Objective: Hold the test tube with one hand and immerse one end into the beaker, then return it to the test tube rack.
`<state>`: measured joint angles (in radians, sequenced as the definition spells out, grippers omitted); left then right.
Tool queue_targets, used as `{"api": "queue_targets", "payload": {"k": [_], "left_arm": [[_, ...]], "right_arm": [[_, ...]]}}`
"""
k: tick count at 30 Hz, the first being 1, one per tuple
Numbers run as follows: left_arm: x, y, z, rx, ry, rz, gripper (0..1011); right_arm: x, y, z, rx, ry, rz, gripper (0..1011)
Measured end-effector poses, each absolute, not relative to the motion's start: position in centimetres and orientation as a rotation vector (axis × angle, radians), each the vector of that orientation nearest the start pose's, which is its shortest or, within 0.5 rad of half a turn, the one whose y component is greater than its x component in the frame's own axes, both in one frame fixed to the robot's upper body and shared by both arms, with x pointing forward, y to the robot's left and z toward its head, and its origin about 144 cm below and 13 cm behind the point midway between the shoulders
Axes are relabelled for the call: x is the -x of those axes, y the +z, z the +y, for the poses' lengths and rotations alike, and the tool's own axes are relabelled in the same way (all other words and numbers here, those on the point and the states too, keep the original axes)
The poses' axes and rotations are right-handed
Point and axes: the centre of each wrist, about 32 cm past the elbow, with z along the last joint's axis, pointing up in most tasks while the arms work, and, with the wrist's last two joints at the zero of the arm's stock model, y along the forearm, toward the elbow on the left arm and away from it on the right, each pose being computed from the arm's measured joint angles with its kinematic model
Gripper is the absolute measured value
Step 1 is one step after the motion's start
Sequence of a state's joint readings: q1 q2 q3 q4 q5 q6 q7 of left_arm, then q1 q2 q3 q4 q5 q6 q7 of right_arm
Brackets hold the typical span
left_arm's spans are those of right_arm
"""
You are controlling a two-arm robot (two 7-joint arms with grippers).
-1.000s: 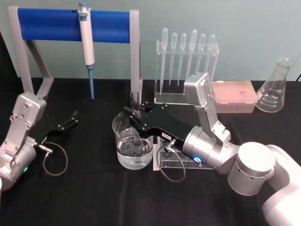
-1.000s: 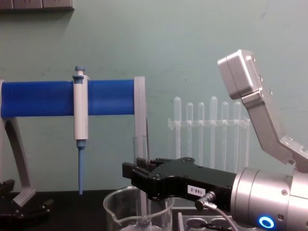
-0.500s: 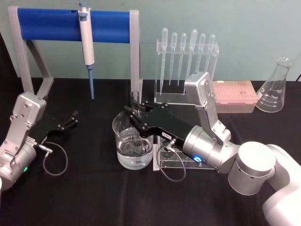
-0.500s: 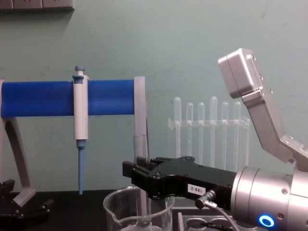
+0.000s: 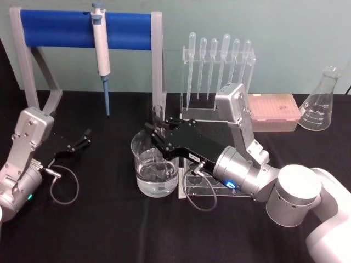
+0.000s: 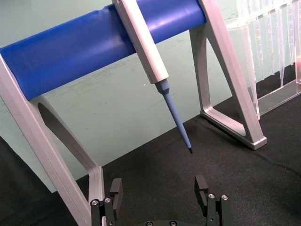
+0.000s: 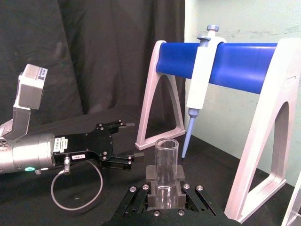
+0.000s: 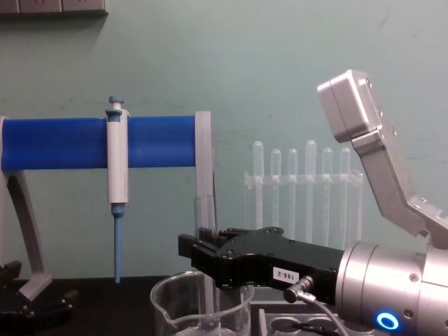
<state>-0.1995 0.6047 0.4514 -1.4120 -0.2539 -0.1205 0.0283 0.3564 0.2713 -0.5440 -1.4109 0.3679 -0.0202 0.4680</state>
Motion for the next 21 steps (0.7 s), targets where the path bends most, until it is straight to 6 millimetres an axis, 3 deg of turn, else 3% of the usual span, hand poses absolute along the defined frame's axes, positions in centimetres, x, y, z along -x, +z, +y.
{"api": "queue_targets", "payload": {"k": [21], "left_arm": [[-48.87,113.98,30.97,-0.304,1.248,-0.285,1000]], "right_arm": [[-52.32,118.02,-15.98,-0.003,-0.636,-0.059,225]]}}
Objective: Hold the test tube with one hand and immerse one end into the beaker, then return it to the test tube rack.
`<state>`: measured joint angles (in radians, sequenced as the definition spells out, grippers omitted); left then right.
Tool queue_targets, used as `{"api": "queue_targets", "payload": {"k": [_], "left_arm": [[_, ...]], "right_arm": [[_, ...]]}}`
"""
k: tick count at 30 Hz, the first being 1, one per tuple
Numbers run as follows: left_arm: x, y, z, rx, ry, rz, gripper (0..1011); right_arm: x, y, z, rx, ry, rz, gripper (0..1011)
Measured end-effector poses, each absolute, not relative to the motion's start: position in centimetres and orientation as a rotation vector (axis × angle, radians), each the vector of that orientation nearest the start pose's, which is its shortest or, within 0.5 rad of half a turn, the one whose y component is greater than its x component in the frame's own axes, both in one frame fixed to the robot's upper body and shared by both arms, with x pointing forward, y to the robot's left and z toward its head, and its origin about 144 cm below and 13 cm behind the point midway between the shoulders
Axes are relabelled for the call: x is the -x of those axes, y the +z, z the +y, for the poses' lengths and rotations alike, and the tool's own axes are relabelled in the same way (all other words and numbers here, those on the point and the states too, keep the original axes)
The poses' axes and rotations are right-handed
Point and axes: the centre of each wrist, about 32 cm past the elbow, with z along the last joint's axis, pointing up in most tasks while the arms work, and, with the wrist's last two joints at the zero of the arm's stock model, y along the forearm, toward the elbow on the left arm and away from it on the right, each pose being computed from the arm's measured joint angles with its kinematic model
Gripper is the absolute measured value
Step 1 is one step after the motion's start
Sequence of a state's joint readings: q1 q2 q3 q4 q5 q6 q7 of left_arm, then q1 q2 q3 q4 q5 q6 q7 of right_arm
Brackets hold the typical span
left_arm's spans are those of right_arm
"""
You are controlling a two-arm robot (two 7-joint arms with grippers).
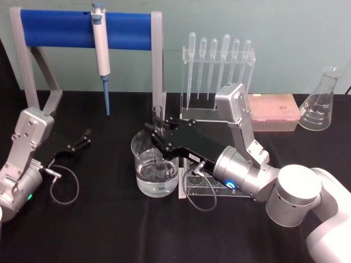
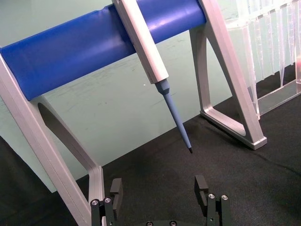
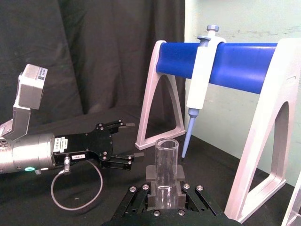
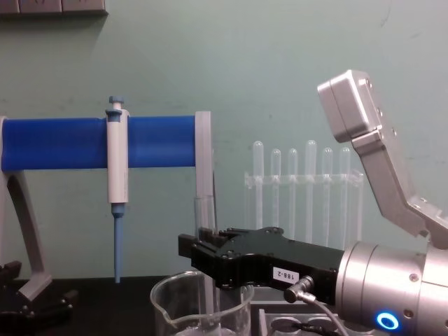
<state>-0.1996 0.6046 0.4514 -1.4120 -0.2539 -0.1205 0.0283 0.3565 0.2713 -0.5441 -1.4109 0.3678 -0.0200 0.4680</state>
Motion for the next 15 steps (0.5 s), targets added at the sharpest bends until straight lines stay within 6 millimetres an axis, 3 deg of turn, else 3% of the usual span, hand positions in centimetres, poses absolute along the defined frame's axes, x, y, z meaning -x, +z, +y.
{"api": "queue_targets", "payload": {"k": [15], "left_arm": [[-48.86,113.98,30.97,-0.304,1.248,-0.285,1000]], "right_arm": [[-52.32,118.01,-15.98,-0.003,-0.636,-0.059,225]]}}
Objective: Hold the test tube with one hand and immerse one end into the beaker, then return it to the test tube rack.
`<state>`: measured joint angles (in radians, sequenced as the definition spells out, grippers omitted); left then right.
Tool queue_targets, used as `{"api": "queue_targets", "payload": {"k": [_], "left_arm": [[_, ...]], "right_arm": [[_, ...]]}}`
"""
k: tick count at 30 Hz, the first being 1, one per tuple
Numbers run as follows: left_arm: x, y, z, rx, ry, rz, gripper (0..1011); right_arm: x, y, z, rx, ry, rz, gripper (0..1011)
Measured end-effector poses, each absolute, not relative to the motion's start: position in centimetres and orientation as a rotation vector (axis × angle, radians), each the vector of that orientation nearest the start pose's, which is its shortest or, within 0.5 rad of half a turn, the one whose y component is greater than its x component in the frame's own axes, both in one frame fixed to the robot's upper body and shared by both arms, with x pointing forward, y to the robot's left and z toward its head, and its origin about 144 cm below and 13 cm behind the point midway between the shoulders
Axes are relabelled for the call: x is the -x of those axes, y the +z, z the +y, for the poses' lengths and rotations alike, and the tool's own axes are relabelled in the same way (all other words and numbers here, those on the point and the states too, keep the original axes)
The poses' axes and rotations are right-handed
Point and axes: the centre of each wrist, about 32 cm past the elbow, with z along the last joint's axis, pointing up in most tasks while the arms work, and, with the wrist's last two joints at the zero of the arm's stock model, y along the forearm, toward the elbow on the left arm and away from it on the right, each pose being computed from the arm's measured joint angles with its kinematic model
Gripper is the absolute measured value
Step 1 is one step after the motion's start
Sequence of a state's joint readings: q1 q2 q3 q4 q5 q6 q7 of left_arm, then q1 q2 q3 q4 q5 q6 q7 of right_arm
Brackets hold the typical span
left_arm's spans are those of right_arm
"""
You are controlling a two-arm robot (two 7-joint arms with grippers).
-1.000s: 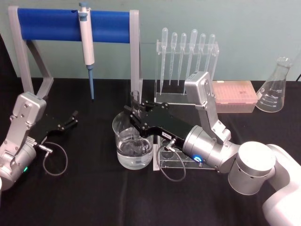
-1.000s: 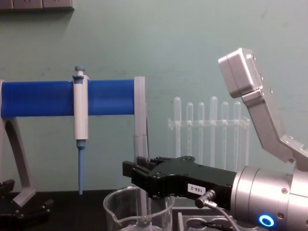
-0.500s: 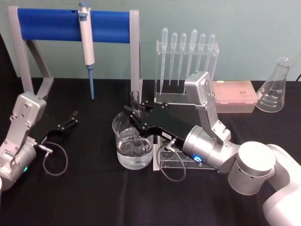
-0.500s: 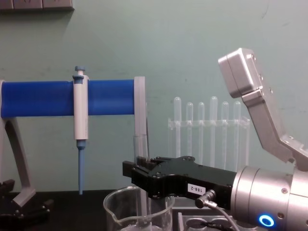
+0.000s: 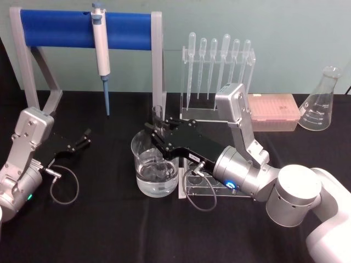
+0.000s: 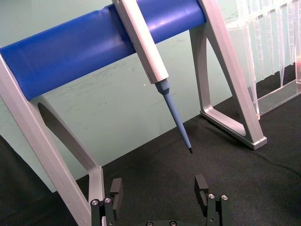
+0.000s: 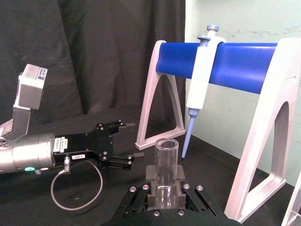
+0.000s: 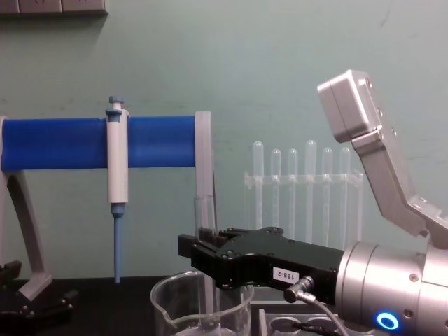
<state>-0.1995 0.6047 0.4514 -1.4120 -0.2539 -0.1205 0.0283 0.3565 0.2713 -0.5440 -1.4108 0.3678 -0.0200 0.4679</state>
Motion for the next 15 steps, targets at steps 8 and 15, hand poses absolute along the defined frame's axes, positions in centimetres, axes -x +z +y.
{"api": "queue_targets", "payload": {"k": [8,15], "left_arm": [[-48.86,113.98,30.97,-0.304,1.248,-0.285,1000],[-48.86,113.98,30.97,-0.305,1.248,-0.285,1000]], "right_arm": [[-52.32,118.02,-15.98,-0.003,-0.636,-0.059,225],[-52.32,118.02,-15.98,-0.003,-0.636,-0.059,225]]}}
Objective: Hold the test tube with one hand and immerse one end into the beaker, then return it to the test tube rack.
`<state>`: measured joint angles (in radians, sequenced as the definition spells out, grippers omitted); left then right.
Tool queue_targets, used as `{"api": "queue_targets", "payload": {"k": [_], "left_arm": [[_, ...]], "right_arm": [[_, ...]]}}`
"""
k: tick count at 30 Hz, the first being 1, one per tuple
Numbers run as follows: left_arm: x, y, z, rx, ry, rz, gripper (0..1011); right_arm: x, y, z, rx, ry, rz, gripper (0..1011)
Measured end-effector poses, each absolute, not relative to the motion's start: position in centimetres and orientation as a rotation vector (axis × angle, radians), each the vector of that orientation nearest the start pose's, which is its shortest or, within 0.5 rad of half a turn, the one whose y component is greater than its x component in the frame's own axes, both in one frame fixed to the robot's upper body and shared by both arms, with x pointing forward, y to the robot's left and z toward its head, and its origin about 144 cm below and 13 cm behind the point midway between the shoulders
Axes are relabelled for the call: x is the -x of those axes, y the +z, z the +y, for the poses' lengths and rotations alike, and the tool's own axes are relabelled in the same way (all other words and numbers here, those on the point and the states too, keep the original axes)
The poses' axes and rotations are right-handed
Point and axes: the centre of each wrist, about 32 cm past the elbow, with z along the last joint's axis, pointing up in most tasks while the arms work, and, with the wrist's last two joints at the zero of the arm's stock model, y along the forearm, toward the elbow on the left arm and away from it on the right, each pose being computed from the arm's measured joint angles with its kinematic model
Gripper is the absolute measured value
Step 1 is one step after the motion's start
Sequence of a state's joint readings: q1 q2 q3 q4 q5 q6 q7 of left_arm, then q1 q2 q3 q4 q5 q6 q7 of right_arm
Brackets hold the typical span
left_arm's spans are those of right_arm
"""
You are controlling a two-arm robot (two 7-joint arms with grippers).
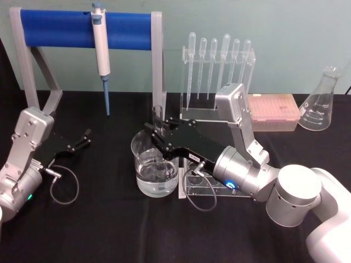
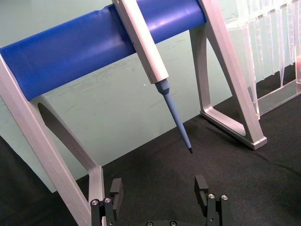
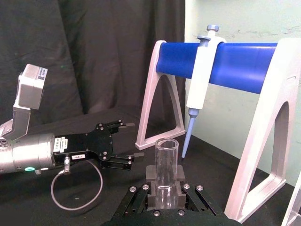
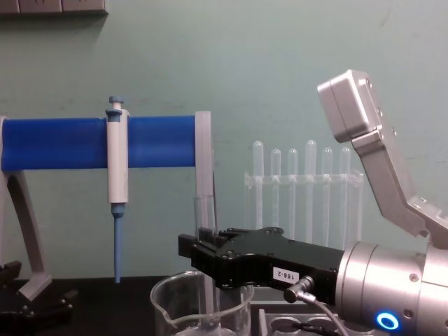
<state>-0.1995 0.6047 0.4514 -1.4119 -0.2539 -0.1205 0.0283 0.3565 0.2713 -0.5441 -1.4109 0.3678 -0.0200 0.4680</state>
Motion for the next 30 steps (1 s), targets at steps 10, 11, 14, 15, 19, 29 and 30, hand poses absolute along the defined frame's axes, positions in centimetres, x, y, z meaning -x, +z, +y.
{"api": "queue_targets", "payload": {"k": [10,11,14,15,19,29,30], "left_arm": [[-48.86,113.98,30.97,-0.304,1.248,-0.285,1000],[-48.86,113.98,30.97,-0.304,1.248,-0.285,1000],[-48.86,113.98,30.97,-0.305,1.248,-0.285,1000],[-48.86,113.98,30.97,-0.304,1.248,-0.285,1000],[-48.86,113.98,30.97,-0.304,1.248,-0.285,1000],[-48.86,113.98,30.97,-0.304,1.248,-0.285,1000],[-48.86,113.98,30.97,-0.305,1.248,-0.285,1000]], "right_arm": [[-52.32,118.02,-15.98,-0.003,-0.636,-0.059,225],[-52.32,118.01,-15.98,-0.003,-0.636,-0.059,225],[-52.32,118.01,-15.98,-0.003,-0.636,-0.059,224],[-52.32,118.02,-15.98,-0.003,-0.636,-0.059,225],[-52.32,118.02,-15.98,-0.003,-0.636,-0.059,225],[-52.32,118.01,-15.98,-0.003,-0.636,-0.059,224],[-52.32,118.02,-15.98,-0.003,-0.636,-0.059,225]]}}
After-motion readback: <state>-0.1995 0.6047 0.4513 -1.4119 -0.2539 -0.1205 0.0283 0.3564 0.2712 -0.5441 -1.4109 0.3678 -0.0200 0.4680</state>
